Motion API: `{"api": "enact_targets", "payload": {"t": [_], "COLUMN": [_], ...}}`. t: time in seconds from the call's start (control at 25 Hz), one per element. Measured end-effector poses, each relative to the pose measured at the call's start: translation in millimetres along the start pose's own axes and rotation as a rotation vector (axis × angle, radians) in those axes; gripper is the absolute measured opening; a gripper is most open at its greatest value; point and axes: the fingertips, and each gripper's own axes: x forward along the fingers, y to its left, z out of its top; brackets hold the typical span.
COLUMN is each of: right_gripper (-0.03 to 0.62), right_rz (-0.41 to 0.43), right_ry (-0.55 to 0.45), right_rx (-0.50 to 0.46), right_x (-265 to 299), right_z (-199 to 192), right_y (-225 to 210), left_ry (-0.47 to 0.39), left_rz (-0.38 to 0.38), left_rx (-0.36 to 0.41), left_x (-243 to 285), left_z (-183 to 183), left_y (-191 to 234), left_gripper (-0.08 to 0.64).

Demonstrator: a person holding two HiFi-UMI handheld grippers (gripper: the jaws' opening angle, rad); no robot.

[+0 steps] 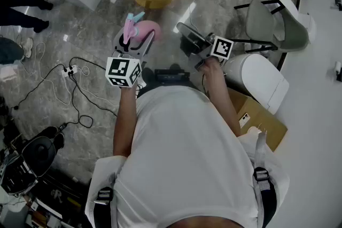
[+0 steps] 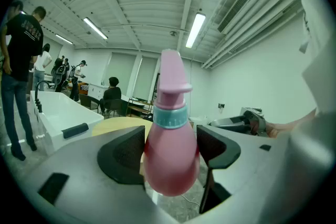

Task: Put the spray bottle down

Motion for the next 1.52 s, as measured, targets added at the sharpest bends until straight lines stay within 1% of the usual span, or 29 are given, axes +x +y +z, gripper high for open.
{"api": "enact_targets", "payload": {"t": [0.44, 0.76, 1.52], "right_gripper": [0.035, 0.035, 0.035], "right_rz": [0.004, -0.033, -0.071], "right_ry": [0.000, -0.009, -0.029], "right_rx": [-0.009, -0.002, -0.004], "right_x": [13.1, 18.1, 39.0], "right_z": [-1.8, -4.6, -21.8], "right_y": [2.1, -2.8, 0.2], "left_ry": [0.000, -0.006, 0.021], "left_rz": [-0.002, -0.010, -0.044], "left_rx": [0.000, -0.007, -0.012], "left_x": [-3.1, -6.0, -13.5], "left_z": [1.5, -0.4, -5.3], "left_y": [12.5, 20.5, 44.5], "left_gripper": [0.311, 0.311, 0.311]}}
